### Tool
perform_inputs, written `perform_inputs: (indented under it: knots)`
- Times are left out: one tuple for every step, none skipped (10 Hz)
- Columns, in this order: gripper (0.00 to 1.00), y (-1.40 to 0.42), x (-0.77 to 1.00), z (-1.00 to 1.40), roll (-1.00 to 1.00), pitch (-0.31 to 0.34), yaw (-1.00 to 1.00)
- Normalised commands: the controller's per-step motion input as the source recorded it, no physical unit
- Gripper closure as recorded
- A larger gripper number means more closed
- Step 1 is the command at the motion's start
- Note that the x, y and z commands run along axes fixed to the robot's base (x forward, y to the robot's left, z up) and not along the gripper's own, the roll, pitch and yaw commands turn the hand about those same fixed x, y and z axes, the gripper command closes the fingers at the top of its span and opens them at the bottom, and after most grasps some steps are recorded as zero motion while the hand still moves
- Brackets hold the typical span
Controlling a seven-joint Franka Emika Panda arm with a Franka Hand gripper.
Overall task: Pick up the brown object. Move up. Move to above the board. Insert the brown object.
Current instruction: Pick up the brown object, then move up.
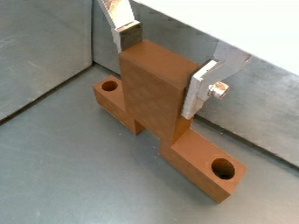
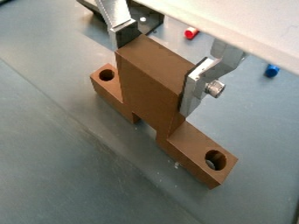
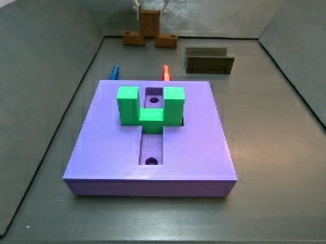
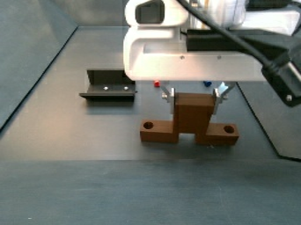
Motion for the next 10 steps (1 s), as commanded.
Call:
perform_inputs:
  knots:
    - [1.0, 0.0, 0.0, 0.0, 0.0, 0.0, 0.0]
    - [1.0, 0.0, 0.0, 0.0, 0.0, 0.0, 0.0]
    - [1.0, 0.0, 0.0, 0.0, 0.0, 0.0, 0.0]
    - [1.0, 0.0, 0.0, 0.0, 0.0, 0.0, 0.0]
    - [1.0, 0.0, 0.0, 0.0, 0.0, 0.0, 0.0]
    - [1.0, 0.0, 0.0, 0.0, 0.0, 0.0, 0.0]
    - [1.0, 0.0, 0.0, 0.0, 0.0, 0.0, 0.0]
    - [1.0, 0.0, 0.0, 0.0, 0.0, 0.0, 0.0]
    - [1.0, 0.0, 0.0, 0.83, 0.0, 0.0, 0.0]
    - [1.0, -0.01, -0.02, 0.77, 0.0, 0.027, -0.02]
